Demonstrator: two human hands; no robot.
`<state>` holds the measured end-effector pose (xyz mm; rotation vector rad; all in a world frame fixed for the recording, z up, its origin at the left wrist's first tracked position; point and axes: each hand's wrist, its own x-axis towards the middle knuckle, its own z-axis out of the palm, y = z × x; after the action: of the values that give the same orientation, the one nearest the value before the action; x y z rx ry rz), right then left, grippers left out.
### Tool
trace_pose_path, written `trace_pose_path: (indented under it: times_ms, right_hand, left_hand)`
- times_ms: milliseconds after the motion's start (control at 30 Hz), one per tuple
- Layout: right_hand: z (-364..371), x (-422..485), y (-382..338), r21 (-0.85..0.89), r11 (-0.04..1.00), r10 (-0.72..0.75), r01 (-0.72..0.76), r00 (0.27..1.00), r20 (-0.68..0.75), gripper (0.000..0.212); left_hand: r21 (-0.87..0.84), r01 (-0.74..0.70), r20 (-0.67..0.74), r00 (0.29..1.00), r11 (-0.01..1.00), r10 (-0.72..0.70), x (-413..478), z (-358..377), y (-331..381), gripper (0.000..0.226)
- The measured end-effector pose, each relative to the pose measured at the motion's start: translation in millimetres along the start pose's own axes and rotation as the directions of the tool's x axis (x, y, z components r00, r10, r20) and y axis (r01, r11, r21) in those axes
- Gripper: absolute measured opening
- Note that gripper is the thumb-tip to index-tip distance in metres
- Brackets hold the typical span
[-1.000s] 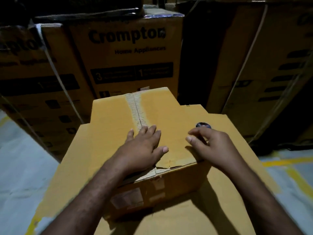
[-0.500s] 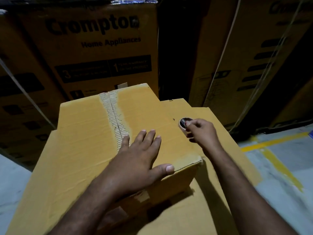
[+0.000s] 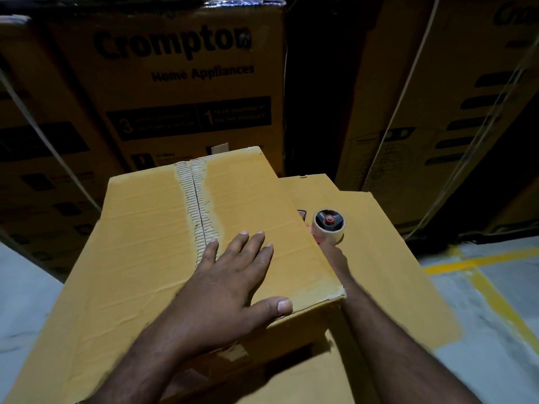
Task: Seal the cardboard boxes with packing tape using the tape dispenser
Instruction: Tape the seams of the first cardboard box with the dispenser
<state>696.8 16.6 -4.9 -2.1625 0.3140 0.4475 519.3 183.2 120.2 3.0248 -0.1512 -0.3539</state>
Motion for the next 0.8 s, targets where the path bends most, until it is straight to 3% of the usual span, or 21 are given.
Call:
trace_pose_path:
  times_ms: [100,167,300,400,467,567,600,633,700,733,800]
  right_hand:
    - [-1.3,0.5,7.2,0.145,0.985,0.077,-0.091,0.992,0.095,0.054]
    - [-11.5,-3.7,2.4,0.232,0.96,0.1,-0.155,0.968,0.231,0.036]
    - [-38.2,-6.1,-17.1,0.479,0.86,0.011,-0.176,0.945,0.326,0.035]
    - [-71.9,-24.1,-46.5,0.553,0.833,-0.118,-0.03,0.966,0.229,0.029]
    - [-95.7,-46.8,-71.5,0.456,0.874,-0.245,0.168,0.962,0.117,0.024]
    - [-123.5,-96.2,-106.8,0.311,0.871,-0.403,0.381,0.915,0.007,0.005]
    - [-128.6,-113.5,-114.5,0.26,0.857,-0.46,0.445,0.888,-0.001,0.01]
    - [-131.2,-130.6,-120.1,0.22,0.837,-0.513,0.501,0.858,-0.004,0.02]
    - [-127.7,-158.7,-121.1,0.163,0.792,-0.59,0.588,0.806,-0.041,0.042]
    - [-121.6,-172.4,-118.6,0.142,0.766,-0.623,0.627,0.778,-0.077,0.047]
    - [-102.4,-196.2,-113.1,0.089,0.688,-0.706,0.721,0.692,-0.147,0.045]
  left_hand:
    - [-0.001,0.006,0.012,1.0,1.0,-0.006,1.4,0.3,-2.0,0.106]
    - [-0.002,0.003,0.009,1.0,1.0,-0.003,1.4,-1.4,-0.1,0.105]
    - [0.003,0.012,0.021,1.0,1.0,-0.012,-0.3,-2.5,2.6,0.096]
    - [-0.031,0.01,0.021,1.0,0.999,-0.009,0.2,-1.9,4.8,0.092]
    - [-0.093,0.003,0.054,0.999,0.996,0.002,1.1,-2.8,4.9,0.093]
    - [-0.345,-0.02,0.071,0.996,0.938,0.047,-1.2,-12.7,-3.4,0.089]
    - [-0.487,0.004,0.056,0.998,0.873,0.027,-3.6,-19.9,-6.9,0.083]
    - [-0.684,0.071,0.062,0.997,0.726,-0.039,-5.9,-28.6,-13.0,0.072]
    - [-0.96,0.149,0.105,0.976,0.236,-0.19,-9.9,-49.9,-26.9,0.046]
    - [-0.991,0.1,0.071,0.96,0.094,-0.272,-9.5,-58.8,-38.6,0.035]
    - [-1.0,-0.011,-0.018,0.909,0.018,-0.417,-7.0,-74.5,-66.8,0.031]
